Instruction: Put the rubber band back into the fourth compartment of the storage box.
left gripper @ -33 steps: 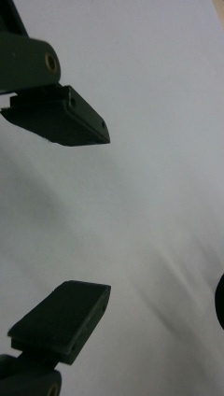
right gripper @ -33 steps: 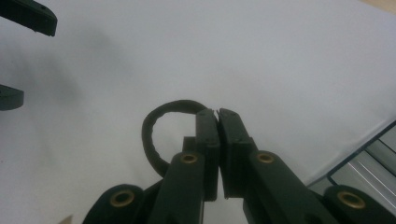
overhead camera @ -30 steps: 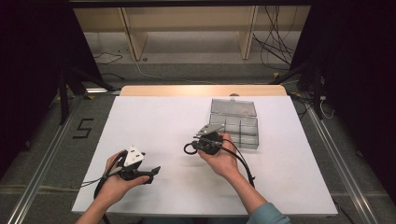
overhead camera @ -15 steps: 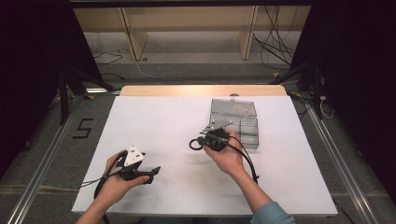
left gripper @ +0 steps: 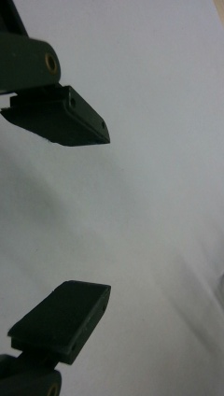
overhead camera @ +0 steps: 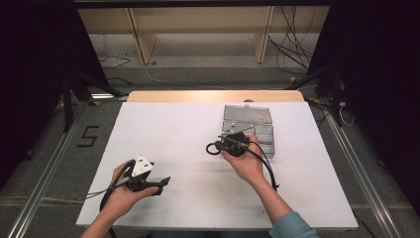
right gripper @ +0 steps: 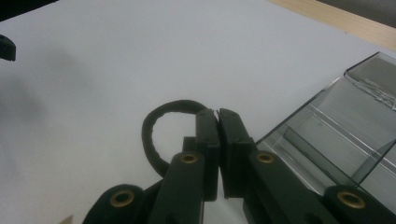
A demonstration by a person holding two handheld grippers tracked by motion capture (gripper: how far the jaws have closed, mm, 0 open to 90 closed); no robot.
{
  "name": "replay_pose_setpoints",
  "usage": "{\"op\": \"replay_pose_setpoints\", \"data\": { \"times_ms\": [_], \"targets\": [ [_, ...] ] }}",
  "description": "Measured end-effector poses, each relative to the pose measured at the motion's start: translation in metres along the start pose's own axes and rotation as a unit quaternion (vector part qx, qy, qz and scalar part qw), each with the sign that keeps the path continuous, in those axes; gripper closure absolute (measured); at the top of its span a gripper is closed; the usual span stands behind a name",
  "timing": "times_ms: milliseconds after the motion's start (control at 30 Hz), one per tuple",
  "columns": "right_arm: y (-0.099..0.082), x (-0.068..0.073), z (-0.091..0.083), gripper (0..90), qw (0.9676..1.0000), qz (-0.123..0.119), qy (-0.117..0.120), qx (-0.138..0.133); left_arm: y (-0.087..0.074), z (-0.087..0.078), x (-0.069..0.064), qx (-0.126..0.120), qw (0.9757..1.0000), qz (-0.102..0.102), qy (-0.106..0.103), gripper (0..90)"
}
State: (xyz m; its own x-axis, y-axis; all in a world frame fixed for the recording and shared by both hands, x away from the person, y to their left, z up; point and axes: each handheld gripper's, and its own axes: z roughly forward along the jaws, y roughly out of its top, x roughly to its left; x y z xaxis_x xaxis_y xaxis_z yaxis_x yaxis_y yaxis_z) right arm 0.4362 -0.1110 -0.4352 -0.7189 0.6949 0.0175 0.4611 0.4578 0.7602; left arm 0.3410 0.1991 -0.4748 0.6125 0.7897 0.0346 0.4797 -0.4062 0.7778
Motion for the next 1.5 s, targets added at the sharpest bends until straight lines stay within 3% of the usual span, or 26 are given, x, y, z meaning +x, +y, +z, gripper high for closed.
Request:
{"op": "replay_pose_setpoints", "data": {
  "times_ms": [700,1500],
  "targets": [
    [0.005,-0.016,-0.008,88.1,0.9997,0.014,-0.020,-0.008,0.000,0.000,0.000,0.000,1.0000,0.000,0.000,22.4],
    [0.007,-0.035,-0.009,88.0,0.9984,0.030,-0.049,0.001,0.001,0.000,0.000,-0.002,1.0000,0.000,0.001,22.6]
  ]
}}
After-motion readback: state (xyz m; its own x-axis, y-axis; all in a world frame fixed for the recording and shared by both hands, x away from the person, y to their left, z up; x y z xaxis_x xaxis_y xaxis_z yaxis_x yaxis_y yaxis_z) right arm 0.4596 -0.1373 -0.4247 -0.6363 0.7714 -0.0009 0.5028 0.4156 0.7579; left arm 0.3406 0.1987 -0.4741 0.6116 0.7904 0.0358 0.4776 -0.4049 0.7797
